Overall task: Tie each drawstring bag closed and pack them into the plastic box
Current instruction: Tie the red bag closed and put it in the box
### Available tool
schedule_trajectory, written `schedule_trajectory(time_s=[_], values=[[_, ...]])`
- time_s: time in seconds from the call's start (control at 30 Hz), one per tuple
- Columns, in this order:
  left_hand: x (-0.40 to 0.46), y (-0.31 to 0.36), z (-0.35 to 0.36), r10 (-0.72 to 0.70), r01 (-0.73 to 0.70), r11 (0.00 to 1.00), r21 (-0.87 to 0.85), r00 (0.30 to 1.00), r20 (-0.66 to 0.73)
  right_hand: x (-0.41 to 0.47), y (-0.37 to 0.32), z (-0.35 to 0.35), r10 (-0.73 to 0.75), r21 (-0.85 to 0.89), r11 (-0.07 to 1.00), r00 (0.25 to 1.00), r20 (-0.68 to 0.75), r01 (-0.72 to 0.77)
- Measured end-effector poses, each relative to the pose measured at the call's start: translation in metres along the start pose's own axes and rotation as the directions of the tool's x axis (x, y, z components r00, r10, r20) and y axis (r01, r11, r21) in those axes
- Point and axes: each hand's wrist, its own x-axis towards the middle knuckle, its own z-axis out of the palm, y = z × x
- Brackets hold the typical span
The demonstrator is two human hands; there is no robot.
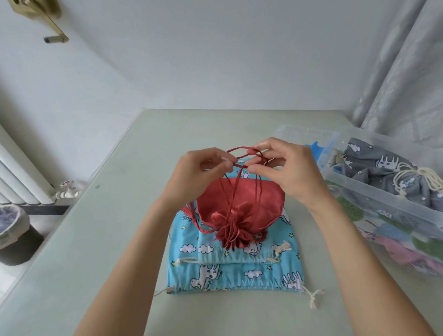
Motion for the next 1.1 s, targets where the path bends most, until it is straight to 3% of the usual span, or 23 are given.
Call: schedule_trajectory(time_s=[0.1,0.2,0.33,0.47,0.67,0.77,0.87,1.0,1.1], values=[[-0.002,0.003,-0.007,-0.05,0.05,0.997,-0.058,0.999,-0.004,0.002,0.001,-0.002,0.066,0.104,0.992,0.998,0.001,-0.066],[-0.004,-0.005,-0.011,-0.104,0.106,0.977,0.188,0.994,-0.022,-0.004,0.007,-0.005,0.111,0.111,0.988,0.994,0.008,-0.111],[-0.026,-0.012,-0.017,-0.097,0.112,0.949,0.296,0.993,-0.065,-0.03,0.018,-0.011,0.146,-0.065,0.988,0.989,0.036,-0.143],[-0.049,-0.031,-0.023,-0.105,0.157,0.912,0.379,0.983,-0.154,-0.059,0.025,-0.014,0.153,-0.369,0.921,0.987,0.047,-0.125],[-0.086,-0.054,-0.036,-0.164,0.286,0.852,0.438,0.941,-0.295,-0.103,0.027,-0.022,0.184,-0.503,0.854,0.981,0.058,-0.131],[-0.104,-0.061,-0.04,-0.197,0.28,0.828,0.485,0.956,-0.216,-0.122,0.028,-0.03,0.239,-0.512,0.838,0.97,0.03,-0.191],[-0.115,-0.06,-0.034,-0.122,0.149,0.769,0.621,0.989,-0.086,-0.132,0.02,-0.031,0.269,-0.564,0.803,0.962,0.056,-0.192],[-0.113,-0.036,-0.006,0.003,0.002,0.828,0.56,1.0,-0.009,-0.131,0.001,-0.017,0.015,-0.544,0.837,0.997,-0.082,-0.058],[-0.107,-0.031,0.01,0.001,-0.03,0.803,0.595,0.999,0.049,-0.126,0.0,0.003,0.032,-0.487,0.873,0.999,0.033,-0.012]])
